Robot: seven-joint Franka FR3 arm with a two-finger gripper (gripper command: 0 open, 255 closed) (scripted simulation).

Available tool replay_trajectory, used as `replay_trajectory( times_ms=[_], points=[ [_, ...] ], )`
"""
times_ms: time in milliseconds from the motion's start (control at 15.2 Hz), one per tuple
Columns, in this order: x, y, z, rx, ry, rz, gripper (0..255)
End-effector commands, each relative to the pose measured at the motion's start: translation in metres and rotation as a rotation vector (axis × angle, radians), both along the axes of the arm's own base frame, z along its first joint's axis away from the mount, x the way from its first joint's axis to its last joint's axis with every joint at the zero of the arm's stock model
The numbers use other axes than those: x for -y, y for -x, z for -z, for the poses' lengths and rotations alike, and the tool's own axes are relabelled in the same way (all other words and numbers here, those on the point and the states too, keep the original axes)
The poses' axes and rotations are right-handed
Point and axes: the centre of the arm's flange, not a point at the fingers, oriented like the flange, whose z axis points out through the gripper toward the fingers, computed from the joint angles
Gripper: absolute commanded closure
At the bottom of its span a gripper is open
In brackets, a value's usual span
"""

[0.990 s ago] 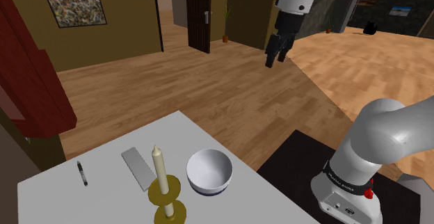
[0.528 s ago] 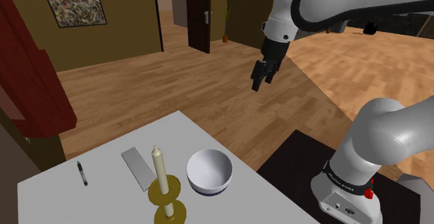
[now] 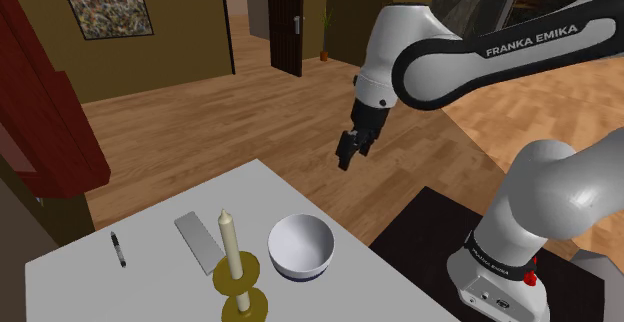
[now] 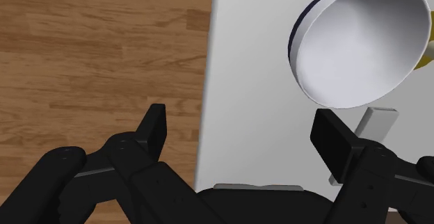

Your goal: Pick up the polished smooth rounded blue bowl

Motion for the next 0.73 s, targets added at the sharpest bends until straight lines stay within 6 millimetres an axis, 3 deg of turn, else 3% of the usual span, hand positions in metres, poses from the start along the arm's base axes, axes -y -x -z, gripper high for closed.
replay_trajectory(
  times_ms=[0, 528, 660],
  points=[
    [-0.017, 0.004, 0.020, 0.007, -0.004, -0.001, 0],
    [-0.085, 0.006, 0.099, 0.022, -0.019, -0.008, 0],
    [-0.092, 0.006, 0.112, 0.023, -0.020, -0.008, 0]
  ],
)
